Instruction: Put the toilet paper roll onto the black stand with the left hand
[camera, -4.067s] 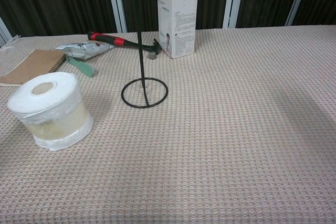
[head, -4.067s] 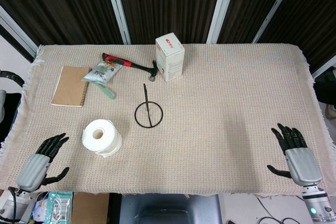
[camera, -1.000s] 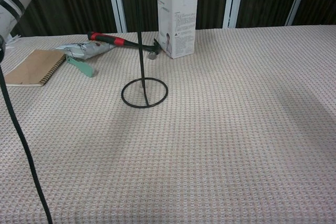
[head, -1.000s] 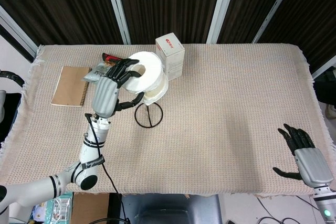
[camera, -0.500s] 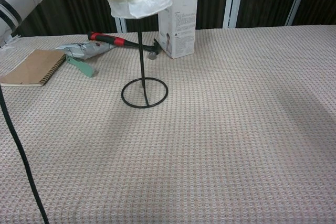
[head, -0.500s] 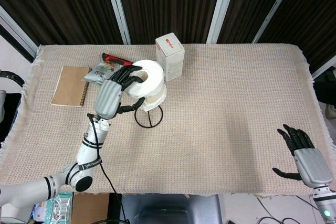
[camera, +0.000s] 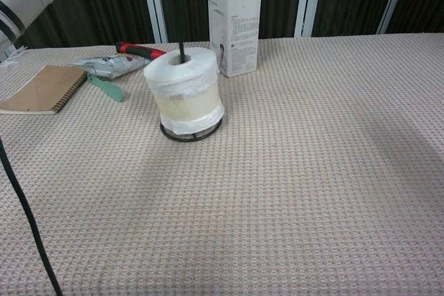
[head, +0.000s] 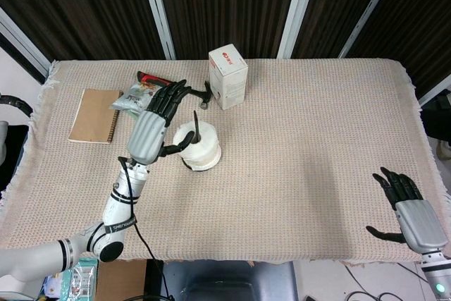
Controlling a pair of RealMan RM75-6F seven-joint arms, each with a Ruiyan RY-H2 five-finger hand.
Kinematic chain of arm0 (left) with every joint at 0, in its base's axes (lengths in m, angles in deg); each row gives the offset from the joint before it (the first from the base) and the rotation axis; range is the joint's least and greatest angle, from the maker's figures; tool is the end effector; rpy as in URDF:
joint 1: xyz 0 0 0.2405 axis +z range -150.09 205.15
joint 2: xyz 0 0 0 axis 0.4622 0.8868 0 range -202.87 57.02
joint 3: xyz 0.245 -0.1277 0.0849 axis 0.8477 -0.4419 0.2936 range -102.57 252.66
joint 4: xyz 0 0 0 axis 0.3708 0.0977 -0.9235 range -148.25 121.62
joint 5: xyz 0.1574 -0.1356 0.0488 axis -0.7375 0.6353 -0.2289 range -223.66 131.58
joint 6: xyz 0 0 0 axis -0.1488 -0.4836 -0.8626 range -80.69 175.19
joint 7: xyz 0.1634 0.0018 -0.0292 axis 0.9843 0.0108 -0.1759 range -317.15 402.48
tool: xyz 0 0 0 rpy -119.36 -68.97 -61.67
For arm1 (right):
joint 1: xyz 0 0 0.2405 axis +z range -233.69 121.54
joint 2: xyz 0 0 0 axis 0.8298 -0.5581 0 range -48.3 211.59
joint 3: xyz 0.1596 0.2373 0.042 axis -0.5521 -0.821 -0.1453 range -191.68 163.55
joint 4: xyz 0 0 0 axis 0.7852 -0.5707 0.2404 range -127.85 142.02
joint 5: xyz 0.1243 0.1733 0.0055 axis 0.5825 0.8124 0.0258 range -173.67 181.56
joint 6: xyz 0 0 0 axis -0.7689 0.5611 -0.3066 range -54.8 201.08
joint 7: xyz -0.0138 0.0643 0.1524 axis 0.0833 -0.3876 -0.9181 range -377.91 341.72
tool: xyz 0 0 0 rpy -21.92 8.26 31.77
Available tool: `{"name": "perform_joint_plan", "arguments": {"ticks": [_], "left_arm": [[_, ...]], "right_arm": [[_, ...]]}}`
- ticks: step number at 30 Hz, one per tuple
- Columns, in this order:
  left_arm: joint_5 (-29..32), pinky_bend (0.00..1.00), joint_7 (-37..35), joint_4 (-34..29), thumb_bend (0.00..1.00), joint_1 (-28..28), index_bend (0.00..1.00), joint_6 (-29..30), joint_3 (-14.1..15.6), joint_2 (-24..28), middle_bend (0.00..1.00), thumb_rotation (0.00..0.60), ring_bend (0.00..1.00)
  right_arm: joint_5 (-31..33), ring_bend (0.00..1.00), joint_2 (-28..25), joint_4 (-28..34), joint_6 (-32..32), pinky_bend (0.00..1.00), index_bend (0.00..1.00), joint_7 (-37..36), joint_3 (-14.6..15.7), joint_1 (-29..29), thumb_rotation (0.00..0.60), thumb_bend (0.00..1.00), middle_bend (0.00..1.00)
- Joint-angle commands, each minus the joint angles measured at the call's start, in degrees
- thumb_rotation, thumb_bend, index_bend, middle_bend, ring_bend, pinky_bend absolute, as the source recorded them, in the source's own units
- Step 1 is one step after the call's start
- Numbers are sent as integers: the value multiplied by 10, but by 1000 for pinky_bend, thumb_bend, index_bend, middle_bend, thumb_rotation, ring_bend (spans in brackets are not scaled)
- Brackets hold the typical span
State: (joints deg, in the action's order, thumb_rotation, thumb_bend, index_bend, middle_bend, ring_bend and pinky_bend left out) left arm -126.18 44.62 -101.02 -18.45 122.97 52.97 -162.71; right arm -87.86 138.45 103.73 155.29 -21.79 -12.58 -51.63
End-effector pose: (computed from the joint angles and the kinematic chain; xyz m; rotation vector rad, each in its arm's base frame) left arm -0.0535 0.4036 0.0668 -1.5205 -0.7687 -1.7371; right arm -0.3317 -0.1845 0.1818 1.5265 -0.9750 0.8703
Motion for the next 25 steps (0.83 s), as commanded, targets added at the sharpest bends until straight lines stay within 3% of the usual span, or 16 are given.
{"name": "perform_joint_plan", "arguments": {"ticks": [1, 5, 9, 13, 18, 20, 25], "left_arm": [[-18, 89, 8, -20, 376, 12, 0, 14, 15, 14, 2, 600, 0], [-61, 79, 18, -74, 371, 58, 0, 36, 69, 71, 0, 600, 0], [-103, 70, -20, -117, 373, 134, 0, 58, 162, 161, 0, 600, 0], [-119, 62, -46, -73, 374, 214, 0, 78, 254, 212, 0, 600, 0], [-119, 50, -71, 33, 376, 307, 0, 155, 293, 169, 0, 600, 0], [-120, 43, -67, 61, 383, 316, 0, 145, 302, 163, 0, 600, 0], [-132, 36, -40, 58, 390, 327, 0, 161, 290, 166, 0, 600, 0]], "right_arm": [[-3, 0, 0, 0, 2, 0, 0, 1, 1, -1, 600, 53, 0], [-12, 0, 2, 0, 4, 0, 0, 7, 5, -2, 600, 54, 0], [-23, 0, 9, 0, 11, 0, 0, 22, 9, -5, 600, 56, 0], [-34, 0, 19, 1, 9, 0, 0, 43, 15, -7, 600, 58, 0], [-35, 0, 28, 3, 17, 0, 0, 57, 13, -10, 600, 59, 0], [-37, 0, 30, 1, 28, 0, 0, 56, 10, -13, 600, 59, 0], [-35, 0, 32, 1, 35, 0, 0, 62, 9, -18, 600, 58, 0]]}}
